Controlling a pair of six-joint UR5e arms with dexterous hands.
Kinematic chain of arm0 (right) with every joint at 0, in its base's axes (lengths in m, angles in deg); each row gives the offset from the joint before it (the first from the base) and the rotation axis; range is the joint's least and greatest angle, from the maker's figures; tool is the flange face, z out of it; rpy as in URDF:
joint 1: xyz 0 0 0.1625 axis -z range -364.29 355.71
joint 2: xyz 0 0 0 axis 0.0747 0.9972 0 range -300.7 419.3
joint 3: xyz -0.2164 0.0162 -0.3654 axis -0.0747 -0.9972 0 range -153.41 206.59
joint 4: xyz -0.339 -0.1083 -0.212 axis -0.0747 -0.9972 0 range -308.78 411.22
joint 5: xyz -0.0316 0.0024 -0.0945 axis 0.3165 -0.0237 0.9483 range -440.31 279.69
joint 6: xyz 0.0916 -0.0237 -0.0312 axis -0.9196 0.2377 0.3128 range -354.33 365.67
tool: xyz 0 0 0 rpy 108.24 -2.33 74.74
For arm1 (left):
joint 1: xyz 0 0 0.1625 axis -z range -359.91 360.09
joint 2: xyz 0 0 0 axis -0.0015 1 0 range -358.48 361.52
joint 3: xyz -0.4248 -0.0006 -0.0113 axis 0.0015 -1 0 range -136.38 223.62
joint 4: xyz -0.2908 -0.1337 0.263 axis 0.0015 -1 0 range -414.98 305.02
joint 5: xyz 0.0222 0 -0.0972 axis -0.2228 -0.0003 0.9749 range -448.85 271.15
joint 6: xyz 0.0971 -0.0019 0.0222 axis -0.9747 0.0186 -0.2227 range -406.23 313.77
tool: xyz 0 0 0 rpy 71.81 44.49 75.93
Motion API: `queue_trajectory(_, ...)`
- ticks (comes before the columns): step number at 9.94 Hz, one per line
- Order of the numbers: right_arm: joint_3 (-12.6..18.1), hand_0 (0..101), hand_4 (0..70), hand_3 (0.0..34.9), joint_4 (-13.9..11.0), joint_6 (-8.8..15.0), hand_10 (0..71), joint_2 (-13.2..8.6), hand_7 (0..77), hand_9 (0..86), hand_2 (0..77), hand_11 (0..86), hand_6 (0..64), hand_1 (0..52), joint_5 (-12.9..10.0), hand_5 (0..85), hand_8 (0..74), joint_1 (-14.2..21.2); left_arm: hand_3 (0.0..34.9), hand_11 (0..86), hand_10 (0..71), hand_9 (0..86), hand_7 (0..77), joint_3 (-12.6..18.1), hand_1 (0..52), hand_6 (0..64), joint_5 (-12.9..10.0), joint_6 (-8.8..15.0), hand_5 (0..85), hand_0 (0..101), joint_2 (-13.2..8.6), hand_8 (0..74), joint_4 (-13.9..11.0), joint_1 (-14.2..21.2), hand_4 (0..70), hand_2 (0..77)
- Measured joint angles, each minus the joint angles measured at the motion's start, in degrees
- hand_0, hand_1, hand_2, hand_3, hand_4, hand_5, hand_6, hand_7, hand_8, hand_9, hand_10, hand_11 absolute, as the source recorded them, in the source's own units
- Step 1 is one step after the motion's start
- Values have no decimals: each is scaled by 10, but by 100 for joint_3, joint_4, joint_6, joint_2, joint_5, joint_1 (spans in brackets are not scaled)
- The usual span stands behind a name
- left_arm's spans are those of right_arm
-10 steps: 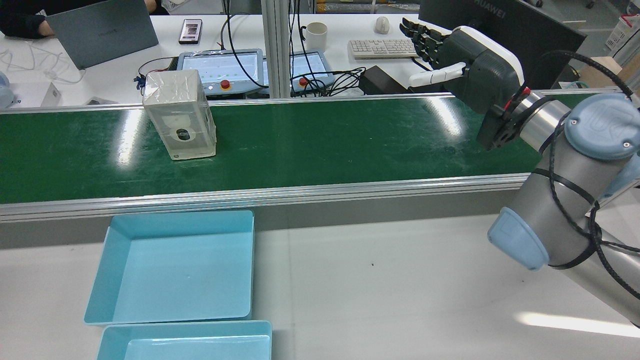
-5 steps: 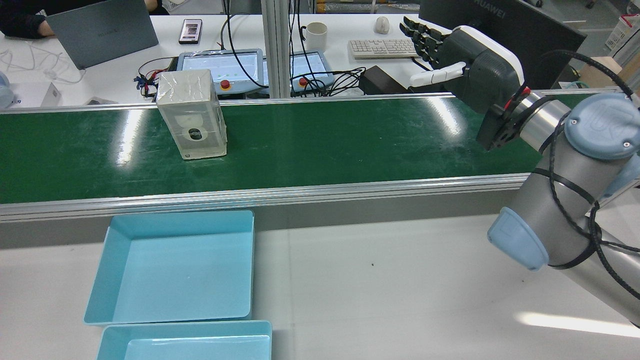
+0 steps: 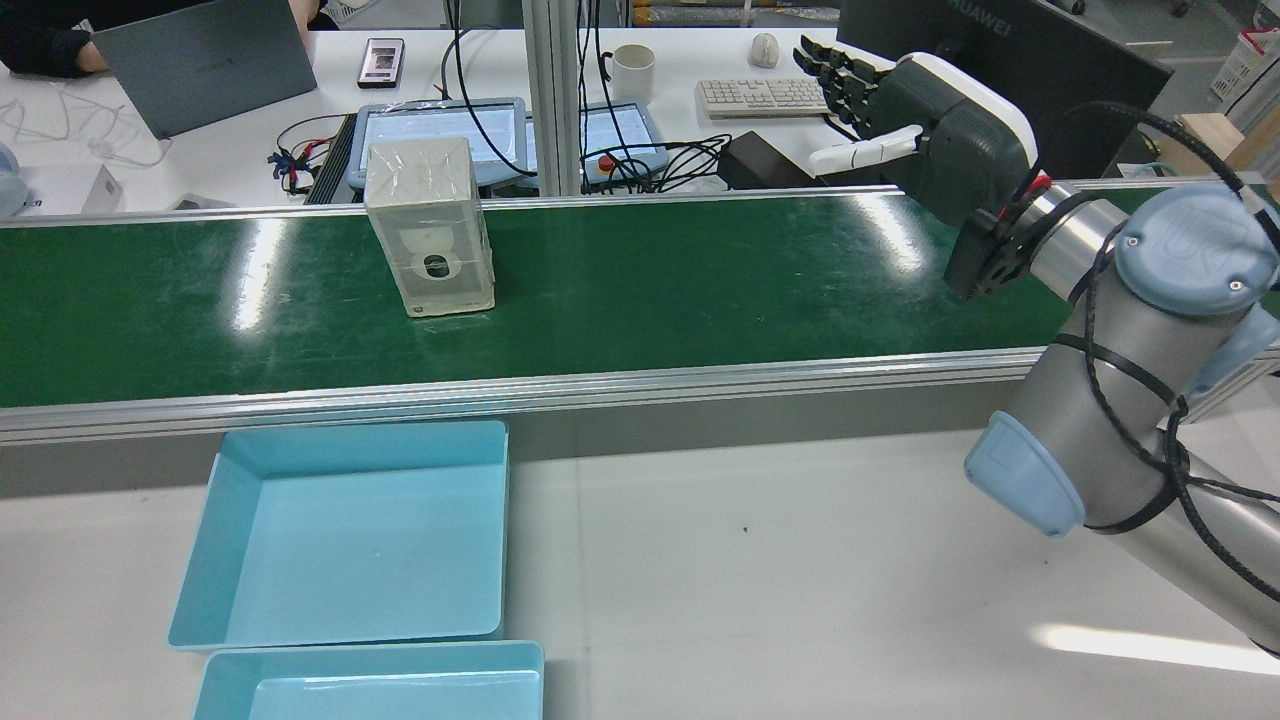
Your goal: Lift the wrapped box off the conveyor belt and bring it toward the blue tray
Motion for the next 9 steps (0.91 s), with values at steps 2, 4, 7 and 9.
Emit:
queue_trajectory(2, 5, 447, 33, 8, 3, -3, 0, 11, 0, 16, 104, 16, 0, 115, -3, 33, 11, -2, 0, 0, 0, 0, 0, 0, 0, 0, 0, 0, 11, 0, 0, 0, 0, 0, 0, 5)
queue_trajectory(4, 6, 448, 27, 9, 5, -20, 0, 37, 0, 16, 104, 16, 0, 115, -6, 38, 16, -1, 0, 0, 0, 0, 5, 0, 0, 0, 0, 0, 11, 0, 0, 0, 0, 0, 0, 5)
queue_trajectory(7, -7, 444, 27, 19, 1, -6, 0, 31, 0, 16, 104, 16, 0, 115, -2, 38, 16, 49, 0, 0, 0, 0, 5, 0, 0, 0, 0, 0, 11, 0, 0, 0, 0, 0, 0, 5)
queue_trajectory(9, -101, 443, 27, 20, 8, -5, 0, 5, 0, 11, 104, 16, 0, 115, -6, 38, 16, 86, 0, 0, 5, 0, 0, 0, 0, 0, 0, 0, 11, 0, 0, 0, 0, 0, 0, 11)
